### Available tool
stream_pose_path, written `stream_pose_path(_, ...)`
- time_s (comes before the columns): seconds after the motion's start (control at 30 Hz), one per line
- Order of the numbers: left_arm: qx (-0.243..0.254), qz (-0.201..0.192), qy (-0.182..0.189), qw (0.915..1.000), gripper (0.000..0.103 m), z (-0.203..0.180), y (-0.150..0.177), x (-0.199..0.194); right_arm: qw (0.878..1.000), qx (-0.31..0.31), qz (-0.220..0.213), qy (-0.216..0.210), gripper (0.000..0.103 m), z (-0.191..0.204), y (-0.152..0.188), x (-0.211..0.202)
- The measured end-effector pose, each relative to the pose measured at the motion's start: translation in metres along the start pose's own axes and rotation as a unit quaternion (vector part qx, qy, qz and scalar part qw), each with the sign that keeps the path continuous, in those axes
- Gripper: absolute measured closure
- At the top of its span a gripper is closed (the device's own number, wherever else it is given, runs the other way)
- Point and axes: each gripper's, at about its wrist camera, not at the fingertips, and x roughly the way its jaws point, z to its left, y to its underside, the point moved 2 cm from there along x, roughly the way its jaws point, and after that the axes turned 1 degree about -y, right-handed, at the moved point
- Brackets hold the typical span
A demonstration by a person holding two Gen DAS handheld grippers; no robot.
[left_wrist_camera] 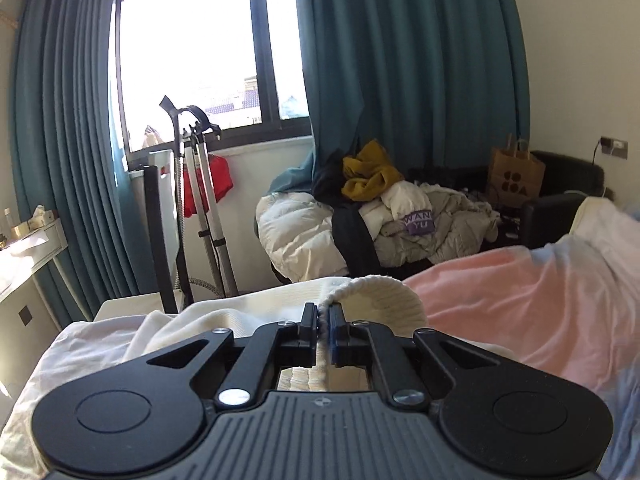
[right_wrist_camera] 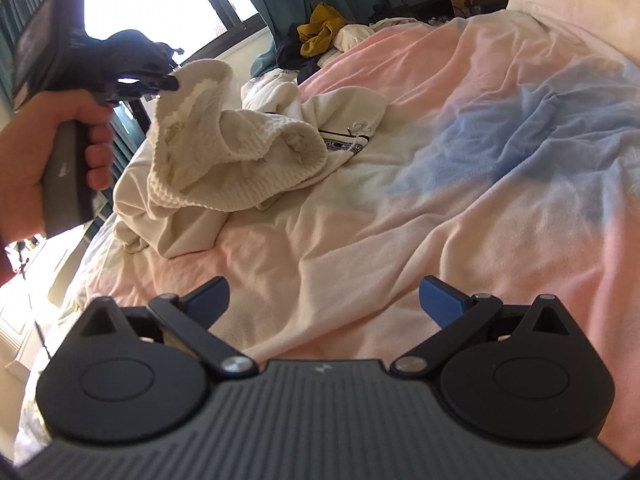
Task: Fold clothes
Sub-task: 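Grasp the ribbed cuff of the cream pants with the left gripper, then lift the cuff with the left gripper while the right gripper grasps the other cuff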
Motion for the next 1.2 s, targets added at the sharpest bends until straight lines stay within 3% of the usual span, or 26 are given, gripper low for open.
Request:
stream_pose_path(0.23, -0.078, -0.030, -0.008, 0.9965, 0.098, 0.094, 0.008, -0.129, 0.999, -0.012, -0.028, -0.024, 0.000, 0.004, -0.006, -0.025)
stream_pose_path(0.4, -0.179, -0.015, -0.017, 0.9836, 0.098, 0.176, 0.054, -0.193, 0.997, -0.052, -0.043, -0.041, 0.000, 0.024, -0.004, -0.039)
stream_pose_path(0.47, -0.213, 0.000, -0.024, 0.9767, 0.098, 0.207, 0.082, -0.198, 0.996, -0.060, -0.040, -0.058, 0.000, 0.030, -0.003, -0.042)
stream_pose_path(0.6, -0.281, 0.029, -0.039, 0.9586, 0.098, 0.270, 0.138, -0.206, 0.988, -0.027, 0.005, -0.152, 0.000, 0.040, 0.005, -0.041)
stream_pose_path(0.73, -0.330, 0.043, -0.022, 0.9429, 0.098, 0.312, 0.183, -0.205, 0.984, -0.049, 0.023, -0.170, 0.000, 0.061, 0.014, -0.032)
stream_pose_path(0.87, -0.353, 0.017, 0.018, 0.9354, 0.096, 0.321, 0.197, -0.204, 0.981, -0.031, 0.054, -0.185, 0.003, 0.077, 0.016, -0.005)
stream_pose_path(0.97, -0.373, 0.009, 0.044, 0.9266, 0.096, 0.322, 0.203, -0.202, 0.980, -0.010, 0.070, -0.184, 0.017, 0.081, 0.016, 0.020)
stream_pose_path(1.2, -0.374, 0.034, 0.038, 0.9260, 0.088, 0.315, 0.209, -0.179, 0.978, 0.043, 0.100, -0.178, 0.027, 0.077, 0.021, 0.074)
